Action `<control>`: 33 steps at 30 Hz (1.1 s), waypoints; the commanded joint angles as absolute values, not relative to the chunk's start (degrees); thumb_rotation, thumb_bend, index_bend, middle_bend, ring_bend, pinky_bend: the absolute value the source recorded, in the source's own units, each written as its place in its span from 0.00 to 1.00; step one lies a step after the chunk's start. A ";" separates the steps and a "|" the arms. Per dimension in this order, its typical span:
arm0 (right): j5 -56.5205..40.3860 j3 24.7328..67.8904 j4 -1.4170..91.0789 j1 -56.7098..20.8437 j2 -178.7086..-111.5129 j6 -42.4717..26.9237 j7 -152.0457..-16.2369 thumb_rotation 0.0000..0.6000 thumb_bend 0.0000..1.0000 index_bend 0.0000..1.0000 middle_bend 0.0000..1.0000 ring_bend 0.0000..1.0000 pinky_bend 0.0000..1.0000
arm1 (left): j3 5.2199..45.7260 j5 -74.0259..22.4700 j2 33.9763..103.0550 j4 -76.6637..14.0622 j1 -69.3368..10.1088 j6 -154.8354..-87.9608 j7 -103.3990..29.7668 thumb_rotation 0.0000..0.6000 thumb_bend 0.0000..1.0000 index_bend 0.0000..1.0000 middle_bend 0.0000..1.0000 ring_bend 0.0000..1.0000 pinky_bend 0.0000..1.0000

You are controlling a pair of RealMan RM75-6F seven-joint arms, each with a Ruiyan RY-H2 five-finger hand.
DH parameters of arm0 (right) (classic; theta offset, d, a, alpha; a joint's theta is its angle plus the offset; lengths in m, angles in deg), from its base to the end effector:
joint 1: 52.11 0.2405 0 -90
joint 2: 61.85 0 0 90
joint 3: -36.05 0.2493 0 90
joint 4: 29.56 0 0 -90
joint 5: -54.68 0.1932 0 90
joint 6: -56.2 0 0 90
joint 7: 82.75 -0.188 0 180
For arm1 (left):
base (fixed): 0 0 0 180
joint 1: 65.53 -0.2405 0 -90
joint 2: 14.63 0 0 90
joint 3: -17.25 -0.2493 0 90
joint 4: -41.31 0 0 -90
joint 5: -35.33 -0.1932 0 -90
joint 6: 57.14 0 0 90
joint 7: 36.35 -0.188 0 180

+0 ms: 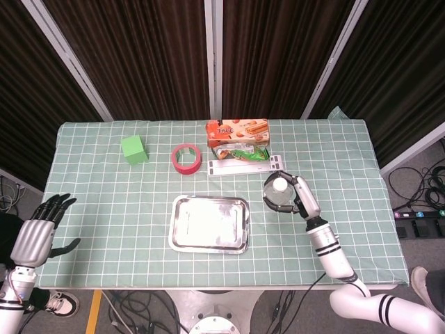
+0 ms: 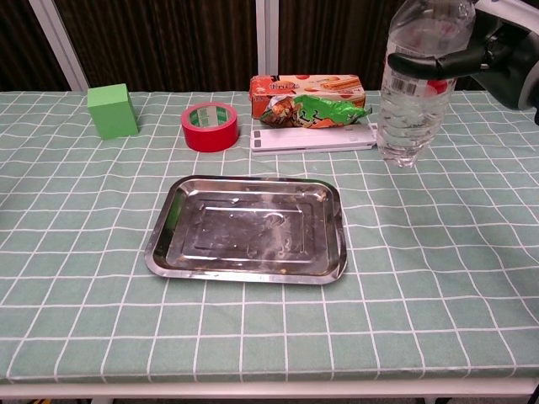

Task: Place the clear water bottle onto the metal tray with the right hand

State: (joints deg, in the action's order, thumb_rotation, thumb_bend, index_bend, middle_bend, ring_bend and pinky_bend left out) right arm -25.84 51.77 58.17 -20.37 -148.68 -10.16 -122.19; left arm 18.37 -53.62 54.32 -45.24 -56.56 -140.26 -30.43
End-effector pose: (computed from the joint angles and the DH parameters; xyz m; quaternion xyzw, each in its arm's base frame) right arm -0.1306 -0.3582 0.0455 0.4565 -0.5954 0.6361 0.1803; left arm -0.2902 0.2390 0.1386 -0.6180 -0.3997 -0.4211 0.5301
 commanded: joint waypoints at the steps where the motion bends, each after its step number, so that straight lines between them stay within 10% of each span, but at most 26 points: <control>1: -30.11 54.83 67.11 -18.60 -146.30 -13.65 -120.70 1.00 0.39 0.65 0.54 0.39 0.50 | 18.56 -53.80 54.35 -45.54 -56.32 -140.26 -30.68 1.00 0.21 0.18 0.19 0.10 0.18; 12: -20.68 49.10 55.78 -21.05 -149.82 -6.76 -122.02 1.00 0.40 0.65 0.54 0.39 0.50 | 18.15 -53.54 54.32 -45.11 -56.61 -140.10 -30.24 1.00 0.21 0.18 0.19 0.10 0.18; 33: -21.03 53.08 50.89 -11.29 -164.05 -2.53 -120.30 1.00 0.39 0.65 0.54 0.39 0.51 | 18.78 -52.36 53.89 -43.43 -57.16 -140.59 -27.10 1.00 0.21 0.18 0.19 0.10 0.18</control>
